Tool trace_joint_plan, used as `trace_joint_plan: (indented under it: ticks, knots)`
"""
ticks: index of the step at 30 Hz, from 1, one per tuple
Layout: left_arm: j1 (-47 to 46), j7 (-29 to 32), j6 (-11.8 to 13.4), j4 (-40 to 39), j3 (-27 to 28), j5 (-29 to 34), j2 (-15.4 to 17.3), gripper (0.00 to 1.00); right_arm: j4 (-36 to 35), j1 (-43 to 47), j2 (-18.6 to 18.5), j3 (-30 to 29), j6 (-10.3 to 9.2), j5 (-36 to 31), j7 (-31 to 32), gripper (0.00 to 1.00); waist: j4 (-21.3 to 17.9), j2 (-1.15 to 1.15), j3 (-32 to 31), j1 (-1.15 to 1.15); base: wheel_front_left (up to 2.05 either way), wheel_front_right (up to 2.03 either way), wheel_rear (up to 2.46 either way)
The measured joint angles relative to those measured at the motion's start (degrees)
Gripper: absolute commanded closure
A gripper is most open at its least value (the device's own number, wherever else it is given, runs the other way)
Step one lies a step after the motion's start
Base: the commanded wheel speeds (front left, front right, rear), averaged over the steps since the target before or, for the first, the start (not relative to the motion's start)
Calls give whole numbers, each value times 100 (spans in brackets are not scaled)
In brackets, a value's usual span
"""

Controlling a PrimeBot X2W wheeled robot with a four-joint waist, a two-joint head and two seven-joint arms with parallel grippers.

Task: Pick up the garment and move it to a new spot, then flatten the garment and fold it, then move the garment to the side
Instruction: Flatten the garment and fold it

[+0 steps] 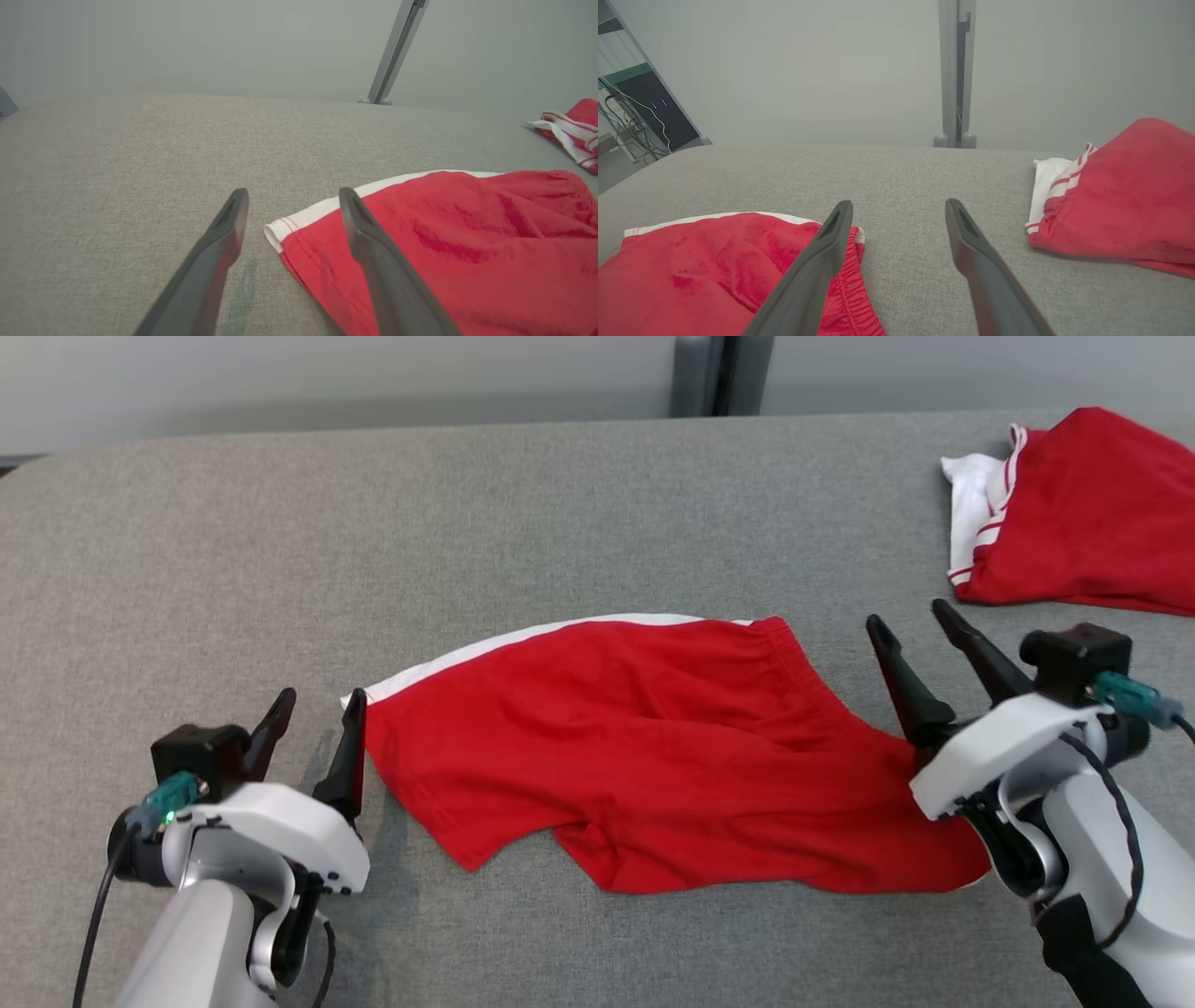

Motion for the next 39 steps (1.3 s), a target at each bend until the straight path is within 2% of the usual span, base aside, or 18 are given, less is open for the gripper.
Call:
trace_joint_plan:
  ticks: [10,21,27,34,35,36,38,39]
  knots:
    - [-563,627,1,309,-148,-1,57,0,508,-925,-92,801,0,854,915,0,149,0,401,0,0,0,0]
    - [-1066,958,-52,681,-370,-15,-38,0,1045,-1640,-183,1452,0,1533,1712,0,421,0,694,0,0,0,0]
    - [-1252,1107,-162,881,-502,-55,-66,0,1137,-1749,-175,1723,0,1839,1978,0,525,0,785,0,0,0,0]
    - [-1407,1221,-305,987,-635,-154,-109,0,1141,-1868,-214,1950,0,2026,1965,0,507,0,859,0,0,0,0]
    - [-1445,1241,-311,998,-656,-157,-110,0,1145,-1889,-221,1991,0,2053,1963,5,500,0,873,0,0,0,0]
    - [-1472,1292,-313,1020,-676,-158,-112,0,1144,-1914,-227,2034,0,2071,1960,18,494,0,888,0,0,0,0]
    - [-1515,1322,-339,1053,-693,-164,-107,0,1146,-1960,-245,2101,0,2111,1938,62,484,0,915,0,0,0,0]
    - [-1541,1318,-346,1057,-694,-170,-102,0,1137,-1966,-247,2149,0,2131,1936,75,478,0,926,0,0,0,0]
